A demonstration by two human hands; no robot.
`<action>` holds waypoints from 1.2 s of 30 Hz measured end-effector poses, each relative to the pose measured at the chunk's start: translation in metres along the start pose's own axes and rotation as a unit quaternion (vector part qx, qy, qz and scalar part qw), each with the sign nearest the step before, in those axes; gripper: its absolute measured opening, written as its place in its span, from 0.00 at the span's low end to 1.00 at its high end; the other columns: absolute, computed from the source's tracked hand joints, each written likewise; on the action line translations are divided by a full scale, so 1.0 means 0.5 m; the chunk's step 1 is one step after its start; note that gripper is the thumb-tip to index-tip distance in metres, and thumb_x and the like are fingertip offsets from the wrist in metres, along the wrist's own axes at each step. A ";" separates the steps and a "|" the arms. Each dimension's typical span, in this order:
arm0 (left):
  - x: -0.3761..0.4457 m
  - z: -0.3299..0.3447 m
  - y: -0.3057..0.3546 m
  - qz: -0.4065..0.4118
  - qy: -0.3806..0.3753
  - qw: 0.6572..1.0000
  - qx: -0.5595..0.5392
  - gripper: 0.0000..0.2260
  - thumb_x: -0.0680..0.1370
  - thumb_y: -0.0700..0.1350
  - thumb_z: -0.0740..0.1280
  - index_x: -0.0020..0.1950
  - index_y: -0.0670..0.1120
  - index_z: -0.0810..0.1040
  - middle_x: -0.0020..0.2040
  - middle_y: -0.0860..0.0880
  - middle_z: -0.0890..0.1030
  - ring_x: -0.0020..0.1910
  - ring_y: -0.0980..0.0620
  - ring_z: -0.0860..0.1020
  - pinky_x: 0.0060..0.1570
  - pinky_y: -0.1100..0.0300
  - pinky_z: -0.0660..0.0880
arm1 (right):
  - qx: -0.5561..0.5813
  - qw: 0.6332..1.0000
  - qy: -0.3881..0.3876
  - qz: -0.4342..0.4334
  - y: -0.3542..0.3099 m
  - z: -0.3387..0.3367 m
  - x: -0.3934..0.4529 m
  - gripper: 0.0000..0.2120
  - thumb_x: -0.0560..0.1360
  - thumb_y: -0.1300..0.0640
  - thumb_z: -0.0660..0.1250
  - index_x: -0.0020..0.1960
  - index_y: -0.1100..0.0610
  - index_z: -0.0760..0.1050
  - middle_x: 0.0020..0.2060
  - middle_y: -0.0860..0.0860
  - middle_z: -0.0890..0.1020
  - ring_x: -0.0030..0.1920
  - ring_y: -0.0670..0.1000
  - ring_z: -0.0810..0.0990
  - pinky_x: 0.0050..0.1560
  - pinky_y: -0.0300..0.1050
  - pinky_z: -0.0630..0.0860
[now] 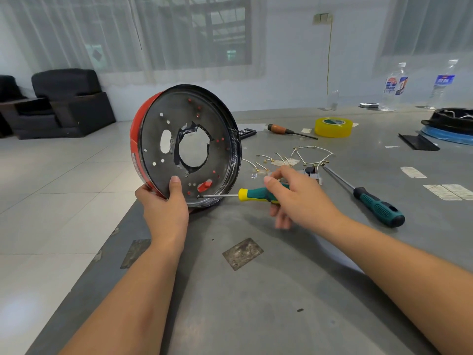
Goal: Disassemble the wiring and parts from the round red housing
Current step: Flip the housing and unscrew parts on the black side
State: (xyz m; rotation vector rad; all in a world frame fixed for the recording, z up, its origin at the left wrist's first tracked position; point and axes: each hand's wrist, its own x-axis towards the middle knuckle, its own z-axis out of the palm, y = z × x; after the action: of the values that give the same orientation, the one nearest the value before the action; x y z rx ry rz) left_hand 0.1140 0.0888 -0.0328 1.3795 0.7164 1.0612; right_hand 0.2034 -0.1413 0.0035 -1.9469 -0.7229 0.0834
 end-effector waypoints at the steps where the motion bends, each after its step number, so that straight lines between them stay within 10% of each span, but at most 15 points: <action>1: 0.001 0.000 0.000 -0.003 0.001 1.000 -0.005 0.21 0.75 0.61 0.69 0.61 0.53 0.66 0.53 0.58 0.79 0.57 0.46 0.82 0.61 0.38 0.80 | -0.077 0.997 -0.001 -0.014 0.001 -0.005 0.001 0.11 0.82 0.42 0.61 0.47 0.47 0.74 0.31 0.51 0.84 0.27 0.49 0.83 0.31 0.45 0.79; 9: 0.005 0.003 -0.008 0.017 0.018 0.999 0.028 0.17 0.81 0.57 0.70 0.61 0.52 0.68 0.50 0.58 0.79 0.53 0.48 0.81 0.60 0.42 0.80 | -0.202 0.975 0.003 -0.099 -0.009 -0.011 -0.007 0.14 0.78 0.36 0.61 0.49 0.46 0.75 0.36 0.50 0.82 0.38 0.51 0.79 0.39 0.53 0.76; 16: -0.003 0.000 -0.002 0.042 0.029 0.997 0.059 0.14 0.83 0.55 0.69 0.60 0.52 0.68 0.47 0.60 0.78 0.46 0.62 0.77 0.45 0.60 0.69 | -0.257 0.943 0.010 -0.211 -0.011 -0.022 -0.013 0.12 0.80 0.43 0.65 0.53 0.51 0.77 0.33 0.43 0.74 0.35 0.43 0.73 0.33 0.36 0.64; 26: -0.003 0.004 -0.002 0.027 0.039 0.997 0.057 0.14 0.83 0.55 0.69 0.60 0.51 0.68 0.47 0.61 0.78 0.48 0.52 0.78 0.52 0.56 0.70 | -0.365 0.805 0.059 -0.463 -0.009 -0.032 -0.009 0.08 0.80 0.58 0.71 0.56 0.60 0.82 0.49 0.59 0.79 0.43 0.61 0.77 0.42 0.56 0.76; 32: -0.004 0.004 -0.004 0.023 0.050 0.997 0.052 0.14 0.83 0.55 0.69 0.60 0.51 0.67 0.46 0.60 0.78 0.50 0.48 0.78 0.53 0.55 0.71 | -0.145 0.930 0.053 -0.334 -0.018 -0.003 -0.023 0.16 0.75 0.54 0.76 0.62 0.52 0.79 0.49 0.49 0.81 0.47 0.47 0.79 0.47 0.45 0.77; 36: -0.002 0.004 -0.004 0.023 0.053 0.997 0.052 0.14 0.83 0.54 0.69 0.60 0.51 0.67 0.47 0.59 0.78 0.53 0.46 0.79 0.55 0.54 0.72 | -0.132 0.971 0.072 -0.184 -0.031 0.006 -0.029 0.19 0.82 0.37 0.56 0.66 0.47 0.69 0.40 0.47 0.83 0.39 0.45 0.81 0.44 0.46 0.77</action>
State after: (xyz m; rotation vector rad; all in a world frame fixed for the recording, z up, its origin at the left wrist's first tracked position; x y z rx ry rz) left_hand 0.1156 0.0871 -0.0348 1.4428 0.8307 1.1544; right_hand 0.1836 -0.1418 0.0115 -2.0071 -1.0247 -0.3953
